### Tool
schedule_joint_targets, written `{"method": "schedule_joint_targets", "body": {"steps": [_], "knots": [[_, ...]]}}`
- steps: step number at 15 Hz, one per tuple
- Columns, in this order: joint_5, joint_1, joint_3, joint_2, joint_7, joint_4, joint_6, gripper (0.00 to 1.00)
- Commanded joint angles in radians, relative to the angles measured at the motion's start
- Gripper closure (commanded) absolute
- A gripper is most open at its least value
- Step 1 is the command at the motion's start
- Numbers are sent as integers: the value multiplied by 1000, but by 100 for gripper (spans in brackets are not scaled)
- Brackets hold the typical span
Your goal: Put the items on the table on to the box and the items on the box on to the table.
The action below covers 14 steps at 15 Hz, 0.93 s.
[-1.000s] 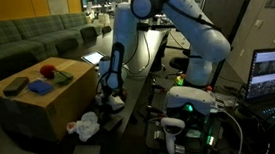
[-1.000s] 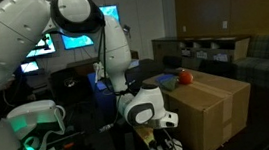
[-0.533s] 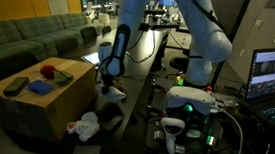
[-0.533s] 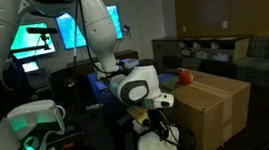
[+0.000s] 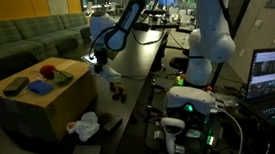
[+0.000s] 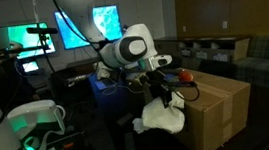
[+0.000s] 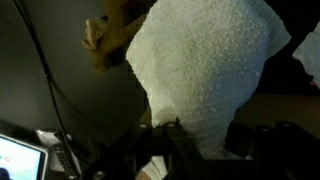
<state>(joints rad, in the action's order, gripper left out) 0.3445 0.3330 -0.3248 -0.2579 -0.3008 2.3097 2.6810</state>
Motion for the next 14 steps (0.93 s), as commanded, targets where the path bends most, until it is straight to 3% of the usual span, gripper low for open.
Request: {"method": "schedule_joint_targets", "body": {"steps": [1, 7, 14], "knots": [[109, -46, 66, 79, -98, -84, -119, 87], [111, -127, 182, -27, -98, -328, -177, 87], [97, -140, 171, -280, -80, -596, -177, 87]]}}
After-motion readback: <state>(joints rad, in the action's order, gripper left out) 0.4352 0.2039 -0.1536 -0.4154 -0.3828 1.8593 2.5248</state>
